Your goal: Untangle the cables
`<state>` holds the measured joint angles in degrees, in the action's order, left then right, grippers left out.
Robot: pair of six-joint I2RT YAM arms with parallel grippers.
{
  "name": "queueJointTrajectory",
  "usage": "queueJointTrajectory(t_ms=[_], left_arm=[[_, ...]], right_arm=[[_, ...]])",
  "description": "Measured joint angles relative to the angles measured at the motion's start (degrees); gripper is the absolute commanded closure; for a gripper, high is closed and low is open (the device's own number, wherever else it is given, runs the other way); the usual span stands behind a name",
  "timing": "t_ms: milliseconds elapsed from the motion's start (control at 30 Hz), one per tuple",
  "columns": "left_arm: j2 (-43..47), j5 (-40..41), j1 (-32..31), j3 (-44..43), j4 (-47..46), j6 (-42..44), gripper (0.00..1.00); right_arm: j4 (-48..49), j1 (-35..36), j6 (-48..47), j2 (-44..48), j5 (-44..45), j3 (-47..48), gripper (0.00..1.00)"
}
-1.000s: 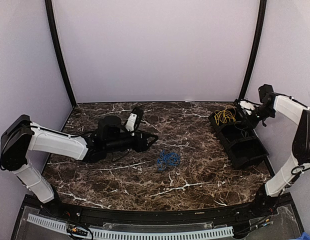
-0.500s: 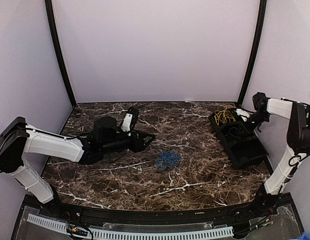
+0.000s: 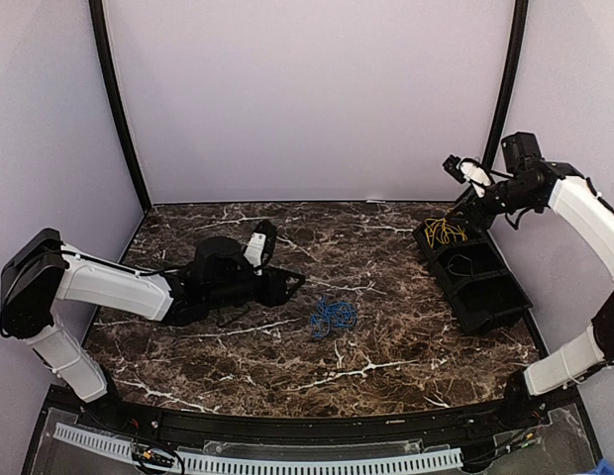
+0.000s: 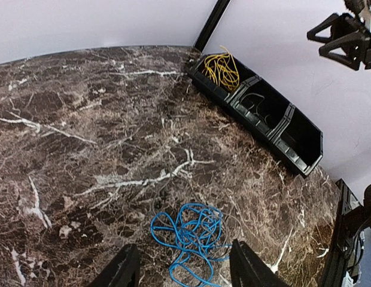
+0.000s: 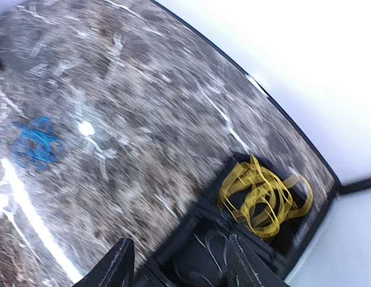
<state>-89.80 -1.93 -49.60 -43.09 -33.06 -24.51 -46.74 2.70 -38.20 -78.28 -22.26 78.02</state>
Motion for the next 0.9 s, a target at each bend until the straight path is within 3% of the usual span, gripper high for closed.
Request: queueJointTrajectory(t_ms=[200, 500, 733, 900], left_arm=[[-4.5, -2.6, 0.0, -1.9, 3.74, -1.11, 0.48], [-2.78, -3.91, 0.0, -0.44, 6.08, -3.69, 0.47], [1.77, -4.26, 0.0, 1.92, 6.95, -4.0, 0.47], [3.89, -3.54, 0.0, 2.51, 6.99, -4.04, 0.47]], right_arm=[[5.2, 11.23, 2.08, -5.22, -4.15, -0.33, 0.57], [11.41, 25.09, 2.25, -29.9, 0.24, 2.51, 0.58], [14.32, 29.49, 1.11, -39.76, 4.15, 7.02, 0.56], [15.41, 29.88, 0.92, -43.54, 4.26, 10.12, 0.61]])
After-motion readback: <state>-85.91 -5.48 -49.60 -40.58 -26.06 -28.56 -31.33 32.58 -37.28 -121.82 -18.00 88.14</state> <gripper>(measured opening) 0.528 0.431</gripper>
